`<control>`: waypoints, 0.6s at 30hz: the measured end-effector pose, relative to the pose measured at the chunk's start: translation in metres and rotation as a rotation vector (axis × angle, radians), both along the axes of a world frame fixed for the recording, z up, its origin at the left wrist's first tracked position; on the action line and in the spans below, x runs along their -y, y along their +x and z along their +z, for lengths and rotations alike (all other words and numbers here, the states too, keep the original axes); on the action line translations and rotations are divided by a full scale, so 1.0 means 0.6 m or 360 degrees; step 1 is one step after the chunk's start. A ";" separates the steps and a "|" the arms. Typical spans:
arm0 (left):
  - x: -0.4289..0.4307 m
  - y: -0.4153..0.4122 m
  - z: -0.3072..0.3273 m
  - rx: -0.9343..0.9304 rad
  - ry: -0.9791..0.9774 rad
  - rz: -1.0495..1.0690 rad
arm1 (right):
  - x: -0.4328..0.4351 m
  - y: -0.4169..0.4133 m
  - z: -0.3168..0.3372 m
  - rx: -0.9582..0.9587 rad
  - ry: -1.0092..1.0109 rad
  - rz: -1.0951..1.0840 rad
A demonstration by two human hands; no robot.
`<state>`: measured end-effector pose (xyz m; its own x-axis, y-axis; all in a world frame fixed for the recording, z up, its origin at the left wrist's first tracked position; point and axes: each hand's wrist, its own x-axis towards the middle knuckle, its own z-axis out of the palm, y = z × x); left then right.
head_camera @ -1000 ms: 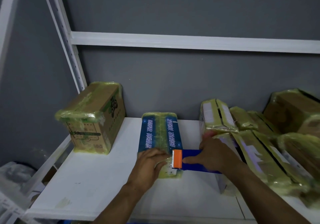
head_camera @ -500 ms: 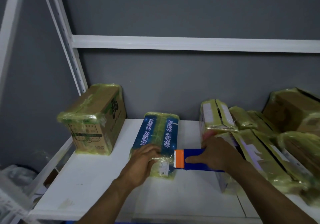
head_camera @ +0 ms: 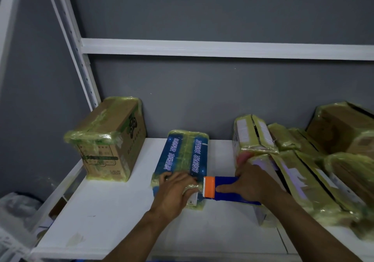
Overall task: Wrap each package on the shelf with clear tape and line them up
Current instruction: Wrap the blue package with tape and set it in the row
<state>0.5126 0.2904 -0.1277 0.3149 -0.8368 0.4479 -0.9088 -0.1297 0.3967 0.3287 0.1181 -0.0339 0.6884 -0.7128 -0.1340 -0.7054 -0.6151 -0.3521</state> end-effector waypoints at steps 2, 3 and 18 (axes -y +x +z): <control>-0.002 0.002 -0.003 0.0004 -0.0015 0.0011 | -0.003 -0.001 -0.001 0.0005 0.0039 0.0007; -0.004 0.005 -0.002 0.0018 -0.0012 0.0005 | -0.006 -0.002 -0.002 0.0018 0.0053 0.0005; -0.024 0.013 -0.001 0.0030 0.0054 0.0037 | -0.012 -0.027 0.004 -0.0051 -0.0025 -0.0028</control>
